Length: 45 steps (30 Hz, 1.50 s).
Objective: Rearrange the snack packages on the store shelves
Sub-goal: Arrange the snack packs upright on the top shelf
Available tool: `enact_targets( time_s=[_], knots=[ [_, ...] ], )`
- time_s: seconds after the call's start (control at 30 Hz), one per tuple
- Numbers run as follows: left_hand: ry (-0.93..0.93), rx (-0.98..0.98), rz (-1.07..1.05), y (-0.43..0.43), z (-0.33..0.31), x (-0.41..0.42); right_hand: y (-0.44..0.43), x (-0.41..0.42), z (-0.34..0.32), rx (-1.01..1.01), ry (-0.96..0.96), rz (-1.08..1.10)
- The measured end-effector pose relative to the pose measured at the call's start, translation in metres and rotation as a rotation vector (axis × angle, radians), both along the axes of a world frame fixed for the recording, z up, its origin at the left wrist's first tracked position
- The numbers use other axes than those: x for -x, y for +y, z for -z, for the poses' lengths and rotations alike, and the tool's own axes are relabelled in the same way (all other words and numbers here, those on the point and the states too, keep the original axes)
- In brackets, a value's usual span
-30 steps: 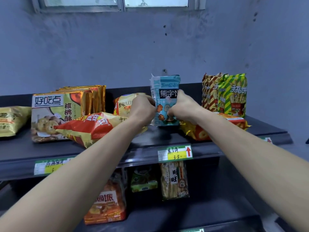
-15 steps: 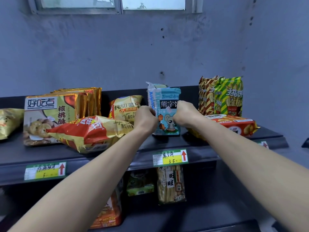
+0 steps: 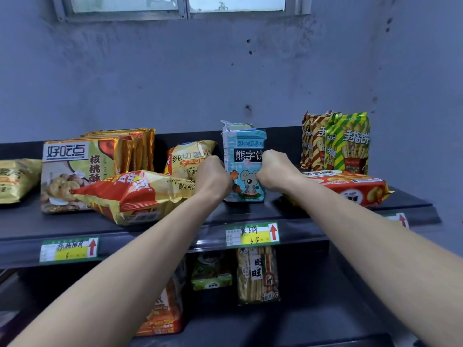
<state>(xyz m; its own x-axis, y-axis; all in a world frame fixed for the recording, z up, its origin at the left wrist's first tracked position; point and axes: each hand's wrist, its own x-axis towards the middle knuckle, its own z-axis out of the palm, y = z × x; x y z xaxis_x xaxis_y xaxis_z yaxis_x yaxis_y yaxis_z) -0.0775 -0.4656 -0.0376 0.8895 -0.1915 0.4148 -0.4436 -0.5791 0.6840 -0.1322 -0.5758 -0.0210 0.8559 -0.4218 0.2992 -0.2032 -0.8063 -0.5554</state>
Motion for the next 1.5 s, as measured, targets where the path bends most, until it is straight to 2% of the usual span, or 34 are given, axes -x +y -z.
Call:
enact_targets(
  time_s=[0.13,0.27,0.37,0.47,0.67,0.77,0.87,1.1,1.5],
  knots=[
    [-0.113,0.003,-0.038,0.004,-0.002,0.009,-0.003,0.008,-0.004,0.09,-0.091,0.042],
    [-0.183,0.022,0.058,0.001,-0.005,0.025,-0.018,0.023,-0.011,0.172,-0.159,0.08],
    [-0.119,0.087,0.215,-0.012,-0.006,0.041,-0.042,0.04,-0.021,0.191,-0.185,0.147],
    [-0.024,0.034,0.325,-0.031,-0.009,0.056,-0.069,0.057,-0.025,0.182,-0.13,0.238],
    [0.212,-0.101,0.35,-0.054,-0.009,0.063,-0.103,0.09,-0.016,0.158,0.079,0.411],
    [0.302,-0.081,0.347,-0.058,-0.009,0.065,-0.112,0.099,-0.01,0.049,0.179,0.414],
    [0.36,-0.086,0.333,-0.061,-0.011,0.07,-0.115,0.102,-0.007,-0.101,0.196,0.359],
    [0.427,-0.029,0.311,-0.072,-0.013,0.08,-0.119,0.103,0.0,-0.211,0.052,0.332],
    [0.272,0.124,0.31,-0.074,-0.006,0.1,-0.121,0.126,0.009,-0.318,-0.147,0.285]
  ],
)
